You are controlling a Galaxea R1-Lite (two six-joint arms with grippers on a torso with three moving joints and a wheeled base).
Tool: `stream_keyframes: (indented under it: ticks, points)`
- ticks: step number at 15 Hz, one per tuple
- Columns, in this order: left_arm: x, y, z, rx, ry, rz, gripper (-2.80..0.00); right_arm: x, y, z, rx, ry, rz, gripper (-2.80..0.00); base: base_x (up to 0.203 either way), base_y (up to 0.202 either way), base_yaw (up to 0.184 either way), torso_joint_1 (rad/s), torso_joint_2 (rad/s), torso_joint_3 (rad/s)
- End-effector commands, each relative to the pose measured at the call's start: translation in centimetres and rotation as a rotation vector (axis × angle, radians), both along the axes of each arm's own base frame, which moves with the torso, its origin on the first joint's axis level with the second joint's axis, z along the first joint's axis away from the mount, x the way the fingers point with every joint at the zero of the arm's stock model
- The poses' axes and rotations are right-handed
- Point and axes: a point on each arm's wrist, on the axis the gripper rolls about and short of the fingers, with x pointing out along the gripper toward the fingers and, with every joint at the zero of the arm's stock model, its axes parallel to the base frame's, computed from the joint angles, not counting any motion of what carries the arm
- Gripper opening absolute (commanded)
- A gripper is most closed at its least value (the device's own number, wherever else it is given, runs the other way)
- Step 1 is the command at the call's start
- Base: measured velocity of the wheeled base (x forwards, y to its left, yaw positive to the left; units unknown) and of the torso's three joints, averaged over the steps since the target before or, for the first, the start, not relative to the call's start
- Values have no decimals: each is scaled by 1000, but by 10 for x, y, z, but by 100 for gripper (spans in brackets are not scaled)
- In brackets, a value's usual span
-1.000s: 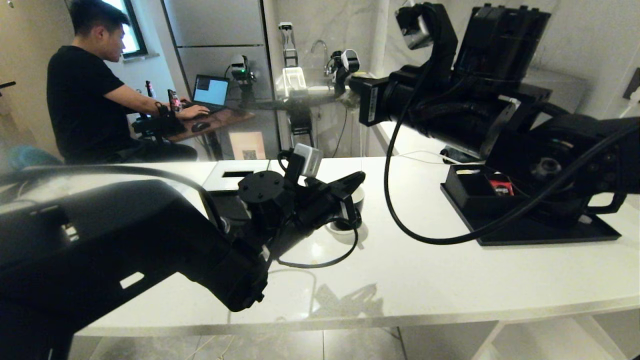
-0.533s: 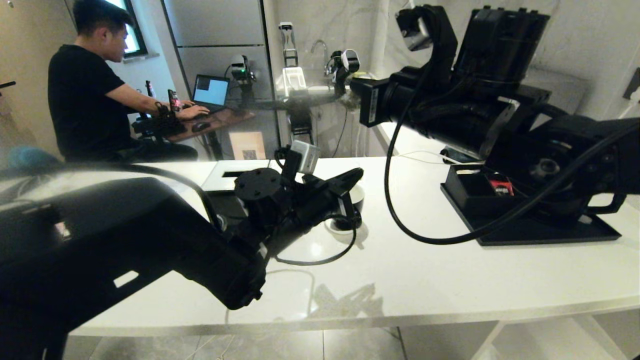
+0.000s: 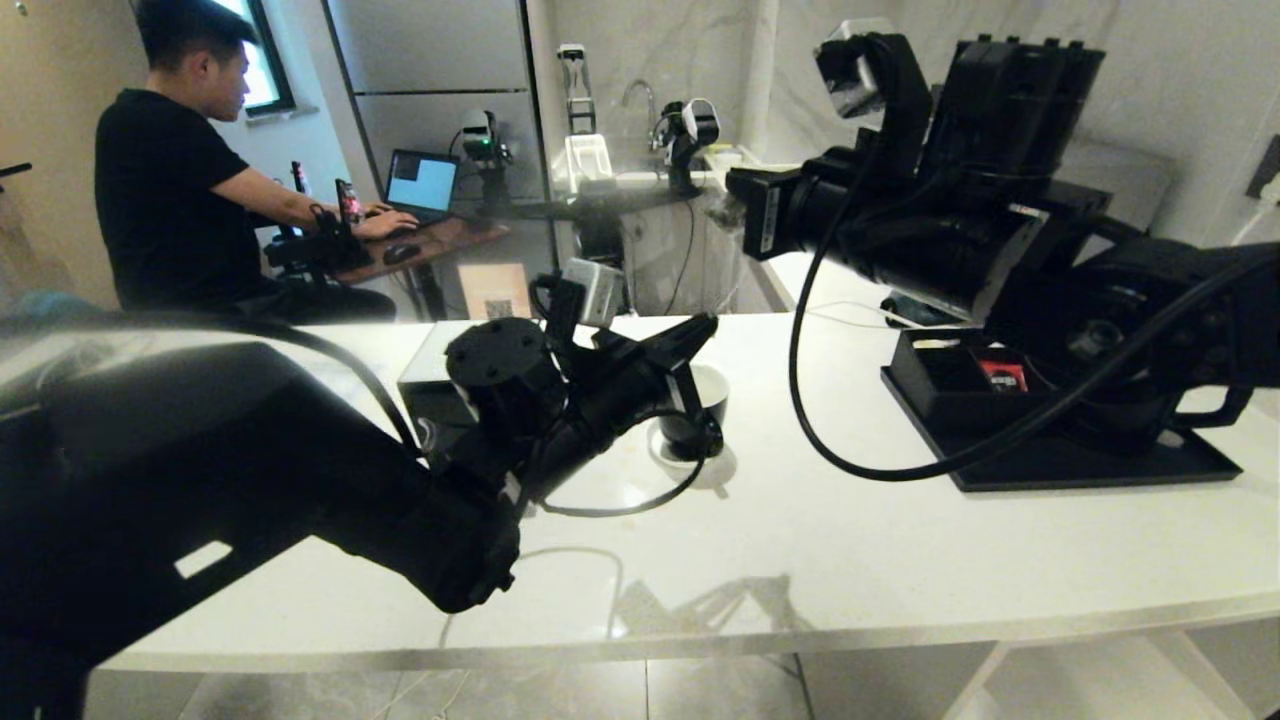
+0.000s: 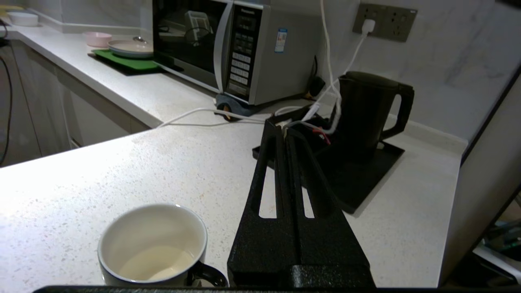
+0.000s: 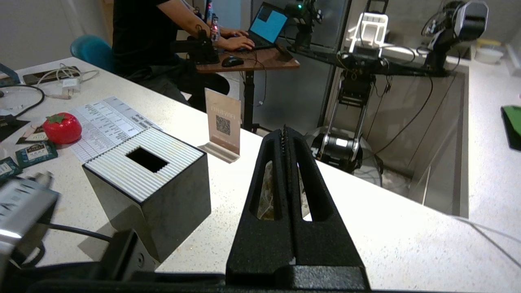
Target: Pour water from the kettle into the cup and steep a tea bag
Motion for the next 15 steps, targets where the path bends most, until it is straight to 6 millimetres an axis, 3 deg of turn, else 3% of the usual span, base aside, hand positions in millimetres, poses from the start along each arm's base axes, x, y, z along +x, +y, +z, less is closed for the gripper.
stream_keyframes:
  ticks: [1,15]
  points:
    - [-3,4,9,-17,-20,2,-280,1,-4,-7,-4,19,-8,-280,0,0,0,0,0,0]
    - [-3,7,13,-25,-27,14,-280,-5,-19,-78,-29,152,-31,-280,0,0,0,0,0,0]
